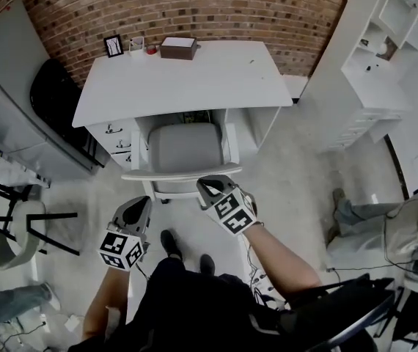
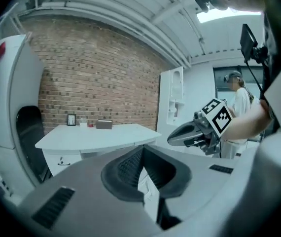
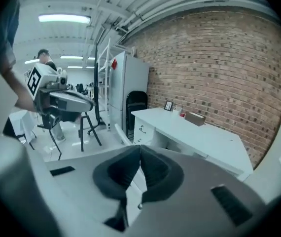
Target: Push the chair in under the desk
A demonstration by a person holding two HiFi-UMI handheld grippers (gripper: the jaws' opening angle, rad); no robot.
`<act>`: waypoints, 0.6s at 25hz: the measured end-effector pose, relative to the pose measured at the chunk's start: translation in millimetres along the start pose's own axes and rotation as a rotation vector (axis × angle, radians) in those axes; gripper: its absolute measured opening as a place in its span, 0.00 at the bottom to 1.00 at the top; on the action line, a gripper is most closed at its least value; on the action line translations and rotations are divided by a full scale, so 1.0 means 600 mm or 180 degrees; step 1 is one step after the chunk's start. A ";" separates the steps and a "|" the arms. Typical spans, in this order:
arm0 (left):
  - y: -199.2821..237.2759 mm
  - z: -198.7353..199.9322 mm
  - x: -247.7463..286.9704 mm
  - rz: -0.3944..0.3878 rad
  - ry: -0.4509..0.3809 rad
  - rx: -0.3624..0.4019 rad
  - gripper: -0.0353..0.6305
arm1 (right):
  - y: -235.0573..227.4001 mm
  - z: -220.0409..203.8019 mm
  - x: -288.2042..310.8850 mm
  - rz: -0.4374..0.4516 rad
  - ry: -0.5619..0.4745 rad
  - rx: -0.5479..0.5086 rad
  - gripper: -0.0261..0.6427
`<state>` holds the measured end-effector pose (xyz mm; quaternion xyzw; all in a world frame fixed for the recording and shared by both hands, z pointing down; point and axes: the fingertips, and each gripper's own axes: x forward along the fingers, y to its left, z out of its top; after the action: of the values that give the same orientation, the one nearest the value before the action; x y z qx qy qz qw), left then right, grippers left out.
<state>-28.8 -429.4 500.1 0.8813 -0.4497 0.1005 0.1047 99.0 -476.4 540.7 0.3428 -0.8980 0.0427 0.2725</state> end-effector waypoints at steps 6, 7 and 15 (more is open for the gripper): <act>0.012 0.061 -0.085 0.0332 -0.0250 -0.0109 0.06 | 0.032 0.027 -0.054 0.0075 -0.0305 0.0403 0.05; 0.015 0.072 -0.095 0.0350 -0.0286 -0.0132 0.06 | 0.036 0.034 -0.060 0.0055 -0.0346 0.0415 0.05; 0.041 0.099 -0.166 0.0251 -0.0373 -0.0130 0.06 | 0.062 0.112 -0.082 -0.0282 -0.0722 0.0698 0.05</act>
<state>-101.3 -383.1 418.5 0.8649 -0.4914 0.0437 0.0921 74.6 -436.9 462.4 0.4124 -0.8970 0.0893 0.1319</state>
